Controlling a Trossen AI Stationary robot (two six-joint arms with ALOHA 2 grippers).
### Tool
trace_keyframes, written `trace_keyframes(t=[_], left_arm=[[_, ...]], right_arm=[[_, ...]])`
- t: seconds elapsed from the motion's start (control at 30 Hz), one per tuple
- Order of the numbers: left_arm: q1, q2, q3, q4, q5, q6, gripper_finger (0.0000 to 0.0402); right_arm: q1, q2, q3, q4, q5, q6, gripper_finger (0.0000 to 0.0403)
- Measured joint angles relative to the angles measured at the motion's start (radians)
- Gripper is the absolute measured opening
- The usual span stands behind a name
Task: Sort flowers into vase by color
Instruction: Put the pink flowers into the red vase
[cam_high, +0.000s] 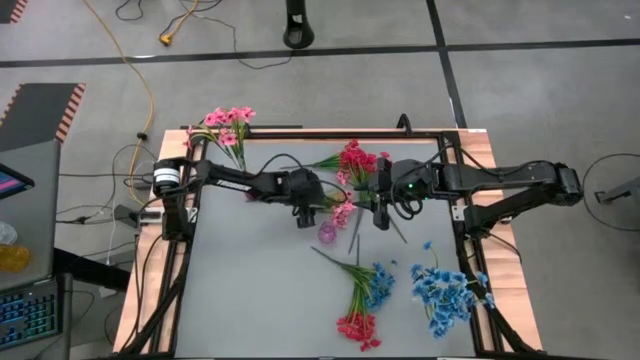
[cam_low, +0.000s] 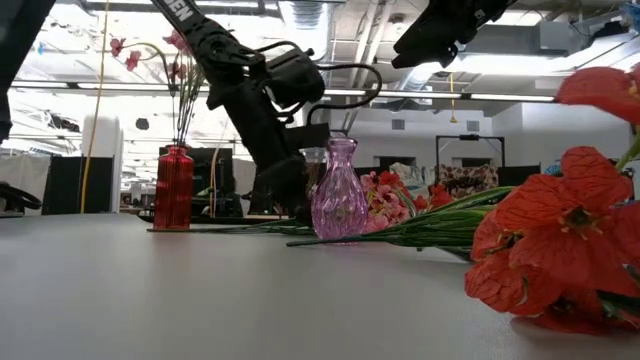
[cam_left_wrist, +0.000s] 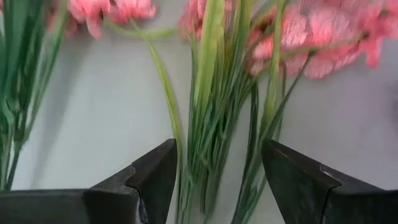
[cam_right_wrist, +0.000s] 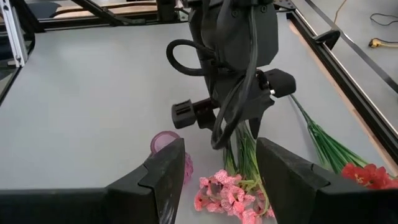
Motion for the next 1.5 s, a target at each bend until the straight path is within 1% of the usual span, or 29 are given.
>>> trace_keyframes(t=[0.23, 0.53, 0.67, 0.9, 1.17, 1.37, 1.5], left_arm=[[0.034, 0.000, 0.005, -0.026, 0.101, -0.011, 0.0222], [0.056, 0.000, 0.005, -0.048, 0.135, 0.044, 0.0222], [0.056, 0.000, 0.005, -0.069, 0.180, 0.065, 0.0222], [0.056, 0.000, 0.004, -0.079, 0.191, 0.064, 0.0222], [0.056, 0.000, 0.004, -0.080, 0.193, 0.023, 0.0222], [0.067, 0.000, 0.004, -0.080, 0.268, -0.016, 0.0222], [0.068, -0.001, 0.004, -0.081, 0.247, 0.009, 0.0222]], right_arm=[[0.000, 0.000, 0.000, -0.004, 0.000, 0.000, 0.0224], [0.000, 0.000, 0.000, -0.009, 0.000, 0.000, 0.0224], [0.000, 0.000, 0.000, -0.010, 0.000, 0.000, 0.0224], [0.000, 0.000, 0.000, -0.009, 0.000, 0.000, 0.0224], [0.000, 0.000, 0.000, -0.009, 0.000, 0.000, 0.0224], [0.000, 0.000, 0.000, -0.009, 0.000, 0.000, 0.0224], [0.000, 0.000, 0.000, -0.009, 0.000, 0.000, 0.0224]])
